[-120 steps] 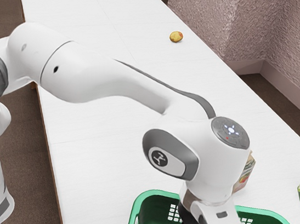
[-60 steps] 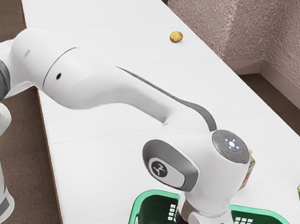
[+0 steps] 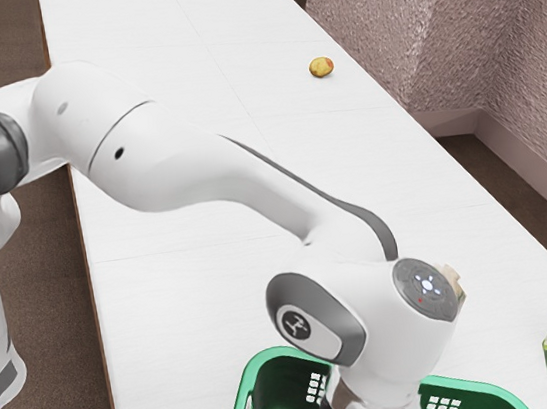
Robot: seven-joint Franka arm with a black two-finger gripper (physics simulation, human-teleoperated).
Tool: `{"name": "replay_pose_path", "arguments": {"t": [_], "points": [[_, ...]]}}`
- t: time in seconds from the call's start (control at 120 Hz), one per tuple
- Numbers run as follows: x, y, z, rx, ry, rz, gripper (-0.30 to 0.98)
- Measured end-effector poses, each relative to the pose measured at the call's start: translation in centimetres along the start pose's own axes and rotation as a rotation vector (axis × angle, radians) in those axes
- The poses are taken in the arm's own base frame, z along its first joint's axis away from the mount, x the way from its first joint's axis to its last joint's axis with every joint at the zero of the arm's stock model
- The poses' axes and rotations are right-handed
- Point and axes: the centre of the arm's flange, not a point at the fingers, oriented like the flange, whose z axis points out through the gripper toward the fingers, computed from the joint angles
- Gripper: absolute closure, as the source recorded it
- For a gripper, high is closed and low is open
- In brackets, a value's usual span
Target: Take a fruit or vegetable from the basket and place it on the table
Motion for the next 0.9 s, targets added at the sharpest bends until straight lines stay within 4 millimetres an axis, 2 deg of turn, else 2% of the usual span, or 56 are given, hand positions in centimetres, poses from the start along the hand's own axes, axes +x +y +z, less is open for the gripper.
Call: {"name": "replay_pose_path", "arguments": {"t": [0.208,0.408,0.642,0.775,0.9], "points": [[0.3,-0.6,0.8,-0.004,-0.012,-0.01,0.02],[0.4,-1.4,1.1,-0.006,-0.017,-0.023,0.24],[0.5,-1.4,1.4,-0.005,-0.017,-0.025,0.38],[0.2,-1.3,-0.1,0.0,0.008,-0.025,0.39],[-1.3,-1.3,-4.7,0.014,0.077,-0.027,0.39]]}}
